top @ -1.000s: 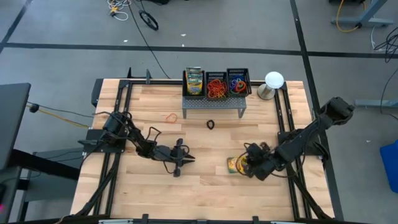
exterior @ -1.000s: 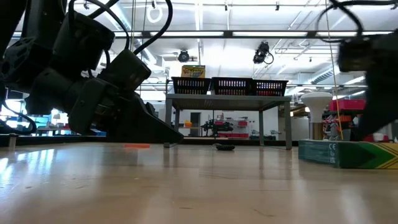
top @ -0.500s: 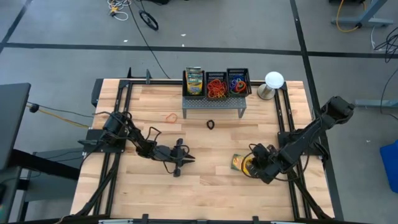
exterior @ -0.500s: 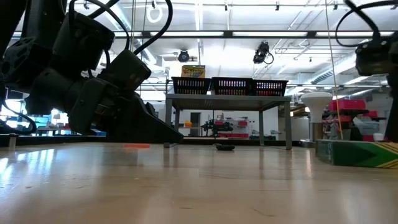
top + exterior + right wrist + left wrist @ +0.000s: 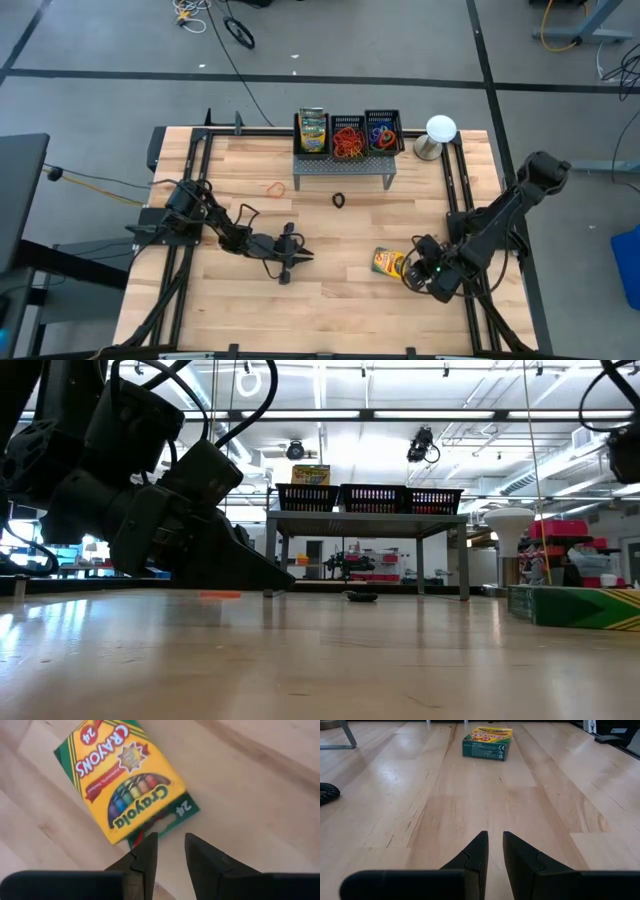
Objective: Sort rubber bands into baskets
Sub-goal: Put the crayon box into the left black basket on the shelf
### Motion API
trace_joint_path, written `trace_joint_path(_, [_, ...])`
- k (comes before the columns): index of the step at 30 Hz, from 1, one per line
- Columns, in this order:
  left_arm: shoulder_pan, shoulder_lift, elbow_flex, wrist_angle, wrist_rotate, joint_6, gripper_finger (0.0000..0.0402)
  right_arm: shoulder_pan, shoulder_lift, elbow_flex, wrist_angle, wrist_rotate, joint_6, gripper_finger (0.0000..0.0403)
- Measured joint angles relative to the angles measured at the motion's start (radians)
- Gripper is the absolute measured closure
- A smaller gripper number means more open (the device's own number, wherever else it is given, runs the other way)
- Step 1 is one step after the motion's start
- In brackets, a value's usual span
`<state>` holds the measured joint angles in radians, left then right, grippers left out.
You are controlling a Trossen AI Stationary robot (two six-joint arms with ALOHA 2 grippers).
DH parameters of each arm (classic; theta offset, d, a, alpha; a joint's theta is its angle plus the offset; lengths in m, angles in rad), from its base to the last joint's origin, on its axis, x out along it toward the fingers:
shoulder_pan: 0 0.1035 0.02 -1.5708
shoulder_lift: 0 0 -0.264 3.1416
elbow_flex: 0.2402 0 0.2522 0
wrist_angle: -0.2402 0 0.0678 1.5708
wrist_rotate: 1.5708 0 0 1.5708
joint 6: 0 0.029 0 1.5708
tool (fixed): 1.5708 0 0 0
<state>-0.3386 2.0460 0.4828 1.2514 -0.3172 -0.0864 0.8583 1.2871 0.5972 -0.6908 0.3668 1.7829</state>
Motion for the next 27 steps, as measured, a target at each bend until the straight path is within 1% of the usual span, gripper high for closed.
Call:
trace_joint_path(3, [0.000, 0.000, 0.000, 0.000, 0.000, 0.000, 0.0338, 0.005, 0.039, 0.000, 0.017, 0.000, 0.020, 0.0295])
trace_joint_path(8, [0.000, 0.000, 0.000, 0.000, 0.000, 0.000, 0.0338, -0.012, 0.106, 0.000, 0.092, 0.004, 0.012, 0.0295])
trace_joint_path(12, [0.000, 0.000, 0.000, 0.000, 0.000, -0.002, 0.0338, -0.025, 0.139, 0.000, 0.119, 0.010, 0.000, 0.0295])
trace_joint_path(16, [0.000, 0.000, 0.000, 0.000, 0.000, -0.002, 0.0338, -0.027, 0.152, 0.000, 0.124, -0.011, 0.009, 0.0295])
trace_joint_path(27, [0.000, 0.000, 0.000, 0.000, 0.000, -0.002, 0.0338, -0.027, 0.153, 0.000, 0.183, 0.011, 0.004, 0.0295])
